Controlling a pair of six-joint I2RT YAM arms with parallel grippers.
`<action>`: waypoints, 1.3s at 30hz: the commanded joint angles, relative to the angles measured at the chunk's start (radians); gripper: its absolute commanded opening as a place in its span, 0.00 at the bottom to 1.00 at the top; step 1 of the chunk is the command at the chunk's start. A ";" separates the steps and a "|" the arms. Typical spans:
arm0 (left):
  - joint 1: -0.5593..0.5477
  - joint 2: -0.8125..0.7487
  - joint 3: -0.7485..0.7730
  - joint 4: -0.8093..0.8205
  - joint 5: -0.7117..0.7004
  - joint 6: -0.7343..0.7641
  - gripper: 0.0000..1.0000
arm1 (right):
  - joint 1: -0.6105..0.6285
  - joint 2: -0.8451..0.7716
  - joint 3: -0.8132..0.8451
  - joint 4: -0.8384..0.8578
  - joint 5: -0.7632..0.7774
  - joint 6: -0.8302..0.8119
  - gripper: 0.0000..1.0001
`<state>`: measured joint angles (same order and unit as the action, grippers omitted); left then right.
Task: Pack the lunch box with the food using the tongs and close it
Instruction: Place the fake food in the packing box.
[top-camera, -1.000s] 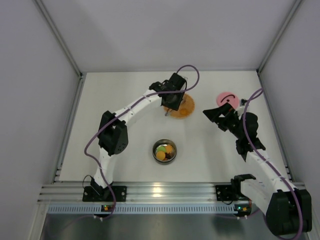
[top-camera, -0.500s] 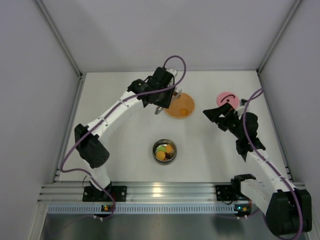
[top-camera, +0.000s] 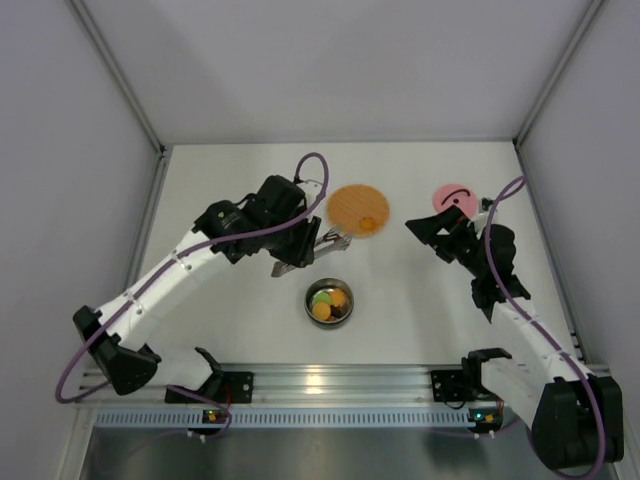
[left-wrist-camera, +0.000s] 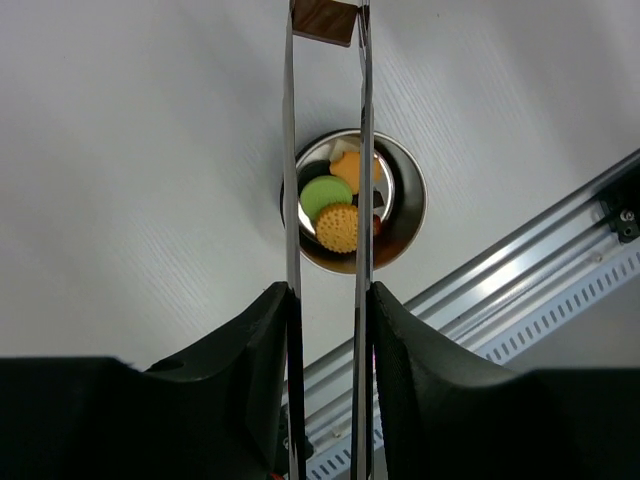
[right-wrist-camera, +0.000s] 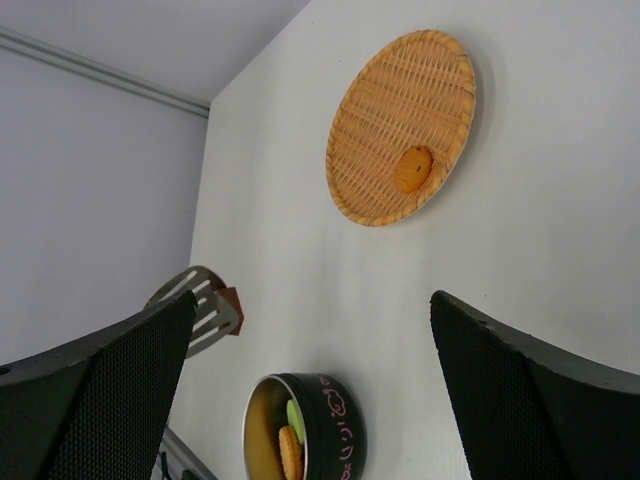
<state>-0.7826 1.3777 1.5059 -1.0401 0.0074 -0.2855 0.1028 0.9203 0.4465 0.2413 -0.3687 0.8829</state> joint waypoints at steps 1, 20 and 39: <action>-0.001 -0.100 -0.038 -0.032 0.063 -0.010 0.41 | 0.002 0.002 0.026 0.053 -0.003 -0.016 0.99; -0.018 -0.319 -0.283 -0.098 0.216 0.003 0.43 | 0.003 0.011 0.024 0.056 0.001 -0.016 0.99; -0.018 -0.134 -0.093 0.054 0.048 -0.043 0.54 | 0.006 0.014 0.018 0.066 0.001 -0.012 1.00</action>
<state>-0.7959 1.1992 1.3357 -1.0756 0.1219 -0.3141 0.1028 0.9318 0.4465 0.2432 -0.3683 0.8829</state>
